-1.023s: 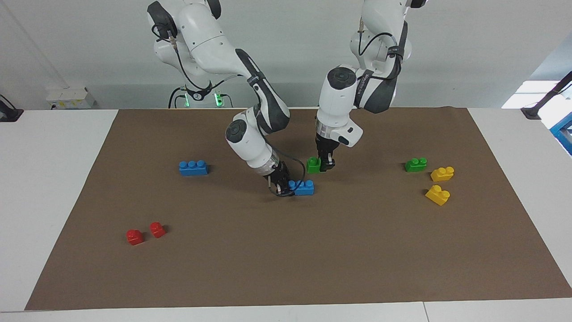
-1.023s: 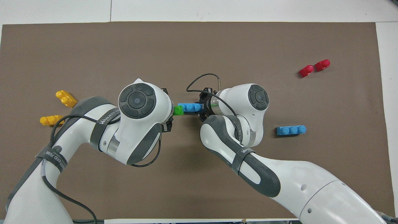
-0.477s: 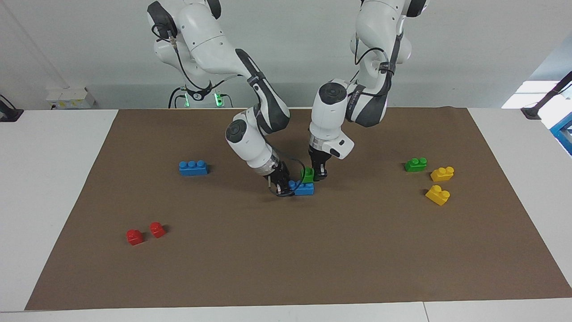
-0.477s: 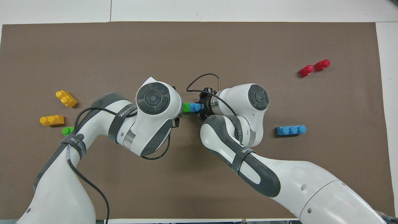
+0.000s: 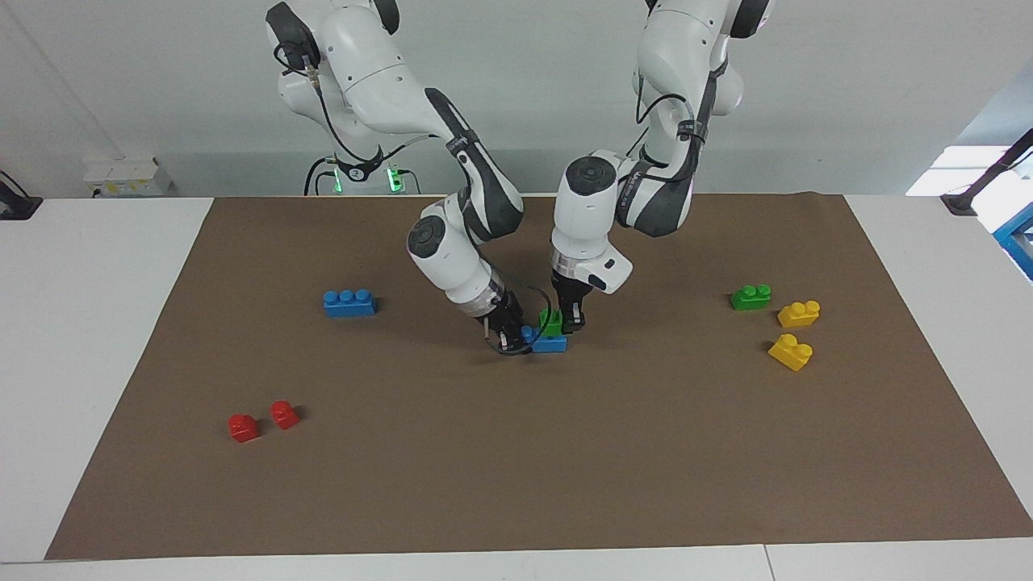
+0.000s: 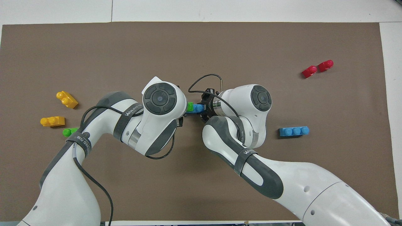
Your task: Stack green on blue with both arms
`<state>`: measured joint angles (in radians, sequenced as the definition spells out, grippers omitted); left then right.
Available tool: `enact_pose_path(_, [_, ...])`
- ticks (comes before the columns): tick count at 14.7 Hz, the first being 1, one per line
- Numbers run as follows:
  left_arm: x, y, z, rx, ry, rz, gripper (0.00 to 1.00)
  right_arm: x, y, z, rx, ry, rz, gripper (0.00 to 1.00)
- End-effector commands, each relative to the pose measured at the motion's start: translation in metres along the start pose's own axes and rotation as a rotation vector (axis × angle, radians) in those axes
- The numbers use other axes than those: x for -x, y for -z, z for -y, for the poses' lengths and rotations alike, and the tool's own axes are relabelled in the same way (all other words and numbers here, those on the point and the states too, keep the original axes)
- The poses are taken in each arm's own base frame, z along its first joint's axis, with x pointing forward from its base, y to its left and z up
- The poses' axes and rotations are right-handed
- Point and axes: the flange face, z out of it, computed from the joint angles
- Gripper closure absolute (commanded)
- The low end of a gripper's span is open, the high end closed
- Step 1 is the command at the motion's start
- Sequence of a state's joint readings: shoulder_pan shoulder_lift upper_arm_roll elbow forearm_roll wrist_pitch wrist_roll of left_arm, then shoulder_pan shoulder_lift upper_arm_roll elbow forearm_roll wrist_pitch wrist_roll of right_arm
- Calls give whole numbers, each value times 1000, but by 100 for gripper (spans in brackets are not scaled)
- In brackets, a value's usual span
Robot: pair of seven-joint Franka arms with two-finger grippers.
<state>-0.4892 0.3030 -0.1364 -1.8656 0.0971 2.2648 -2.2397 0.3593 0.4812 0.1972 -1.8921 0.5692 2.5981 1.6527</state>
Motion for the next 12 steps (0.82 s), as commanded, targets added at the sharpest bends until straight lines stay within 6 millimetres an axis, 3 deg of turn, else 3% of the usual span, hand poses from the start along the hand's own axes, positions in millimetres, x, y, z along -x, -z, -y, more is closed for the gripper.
enact_pose_path(1, [8, -12, 0, 11, -11, -24, 100, -6, -2, 0, -14, -13, 10, 100])
enact_pose_path(3, [17, -16, 8, 3, -26, -29, 100, -6, -2, 0, -14, -13, 10, 100])
enact_pose_path(12, [14, -24, 9, 4, -42, -60, 100, -6, -2, 0, -14, -13, 10, 100])
